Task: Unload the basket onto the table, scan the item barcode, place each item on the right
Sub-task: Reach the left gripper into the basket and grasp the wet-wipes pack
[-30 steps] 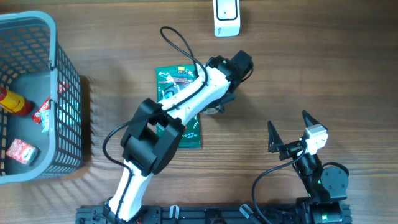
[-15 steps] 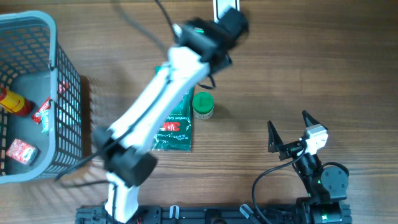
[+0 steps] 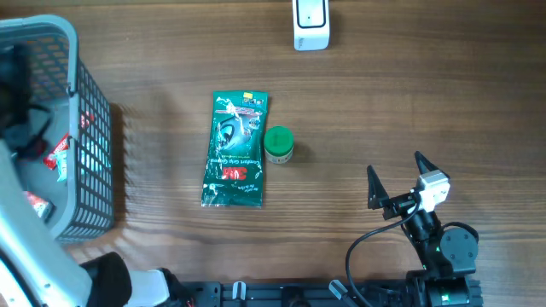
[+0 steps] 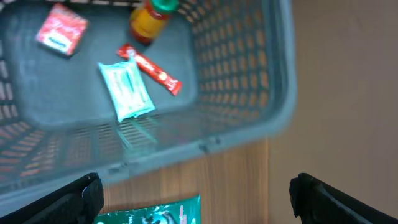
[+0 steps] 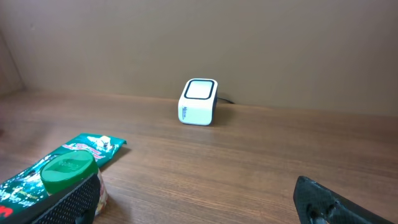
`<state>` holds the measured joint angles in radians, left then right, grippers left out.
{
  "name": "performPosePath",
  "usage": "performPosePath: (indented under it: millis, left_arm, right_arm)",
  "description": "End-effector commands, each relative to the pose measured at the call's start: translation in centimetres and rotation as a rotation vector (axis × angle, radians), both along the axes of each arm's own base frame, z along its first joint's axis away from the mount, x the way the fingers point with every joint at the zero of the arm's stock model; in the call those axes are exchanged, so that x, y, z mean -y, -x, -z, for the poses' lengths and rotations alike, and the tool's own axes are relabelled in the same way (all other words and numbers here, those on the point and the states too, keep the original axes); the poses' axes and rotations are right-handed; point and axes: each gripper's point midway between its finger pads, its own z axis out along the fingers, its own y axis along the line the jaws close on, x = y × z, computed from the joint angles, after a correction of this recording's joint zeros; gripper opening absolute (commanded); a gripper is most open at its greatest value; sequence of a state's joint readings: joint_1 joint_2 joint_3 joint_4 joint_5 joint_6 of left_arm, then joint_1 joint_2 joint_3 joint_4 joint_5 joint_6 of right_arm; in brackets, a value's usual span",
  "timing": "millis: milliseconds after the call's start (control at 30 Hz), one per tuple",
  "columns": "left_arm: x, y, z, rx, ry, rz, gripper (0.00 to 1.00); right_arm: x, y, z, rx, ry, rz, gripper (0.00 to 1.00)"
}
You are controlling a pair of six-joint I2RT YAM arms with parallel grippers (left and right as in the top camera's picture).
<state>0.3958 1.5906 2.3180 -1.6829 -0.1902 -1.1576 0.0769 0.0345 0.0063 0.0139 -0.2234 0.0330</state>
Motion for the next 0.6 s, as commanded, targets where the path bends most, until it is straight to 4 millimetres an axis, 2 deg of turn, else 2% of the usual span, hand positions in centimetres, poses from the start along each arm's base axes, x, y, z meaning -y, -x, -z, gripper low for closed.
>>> performPosePath:
  millis: [0,67,133,167,200,267,300,367,500,567]
  left_arm:
    - [-2.7,1.9,3.0,-0.06,0.107,-0.104,1.0]
    - [-5.3,3.6,6.8,-0.148,0.173,-0.205,1.0]
    - [-6.4,4.3,9.8,-0.206,0.219,-0.25,1.0]
    - [-6.8,4.2,11.4,-0.226,0.239,-0.243,1.0]
    - [-7.4,3.2,14.8,-0.244,0.262,-0.172,1.0]
    - [-7.6,2.8,18.9,-0.283,0.283,-0.141,0.98]
    - [-7.5,2.7,20.3,-0.295,0.29,-0.136,0.96]
    - [-7.2,2.8,25.1,-0.319,0.312,-0.132,0.92]
    - [-7.1,2.2,29.7,-0.289,0.323,-0.119,0.91]
    - [-7.5,1.7,31.3,-0.295,0.327,-0.12,0.89]
  right_arm:
    - [0.2,0.0,-0.1,0.008,0.004,0.011,1.0]
    - [0.2,0.0,-0.1,0.008,0.005,0.011,1.0]
    - [0.2,0.0,-0.1,0.008,0.004,0.011,1.0]
    - [0.2,0.0,-0.1,0.008,0.004,0.011,1.0]
    - [0.2,0.0,-0.1,0.008,0.005,0.011,0.99]
    - [0.2,0.0,-0.1,0.008,0.004,0.011,1.0]
    - [0.2,0.0,-0.1,0.008,0.005,0.011,1.0]
    - [0.2,0.0,-0.1,0.008,0.004,0.011,1.0]
    - [0.2,0.0,-0.1,0.008,0.004,0.011,1.0]
    - [0.2,0.0,-0.1,0.008,0.004,0.011,1.0]
